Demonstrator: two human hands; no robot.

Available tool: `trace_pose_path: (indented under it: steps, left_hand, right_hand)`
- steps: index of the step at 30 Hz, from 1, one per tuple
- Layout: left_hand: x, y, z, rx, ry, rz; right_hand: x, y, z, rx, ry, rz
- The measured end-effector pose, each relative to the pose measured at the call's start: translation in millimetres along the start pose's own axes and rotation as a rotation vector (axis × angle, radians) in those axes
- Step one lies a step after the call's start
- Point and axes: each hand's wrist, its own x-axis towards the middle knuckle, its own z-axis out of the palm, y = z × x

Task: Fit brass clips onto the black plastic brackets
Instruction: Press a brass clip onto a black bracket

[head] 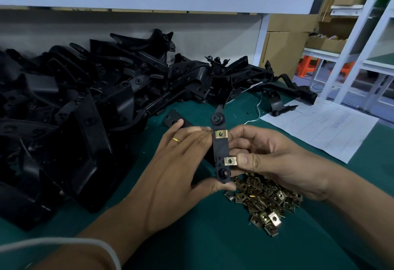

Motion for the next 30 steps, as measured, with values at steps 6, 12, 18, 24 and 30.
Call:
trace_pose_path:
  steps: [6,12,18,24,30]
  left_hand:
    - [0.3,-0.8,-0.1,0.094,-0.023,0.000]
    - [0.0,1.5,0.0,0.079,-0.032,-0.017]
    - [-0.2,1.5,-0.6,0.091,-0.056,-0.042]
    - [2.7,-0.6,4.5,0.150,-0.033,-0.073]
    - [2.9,-0.3,1.1,0.191,0.005,-0.139]
  right_hand:
    - [0.6,1.4,1.8,-0.053,0.046,-0.009]
    - [0.1,0.3,10.3,-0.101,0.094,-0.073]
    - [1.5,-2.1,10.7,-0.172,0.104,-0.069]
    - [3.0,-0.3,9.7,-0.224,0.161,-0.056]
    - [2.2,-13.3,20.9,-0.302,0.255,0.013]
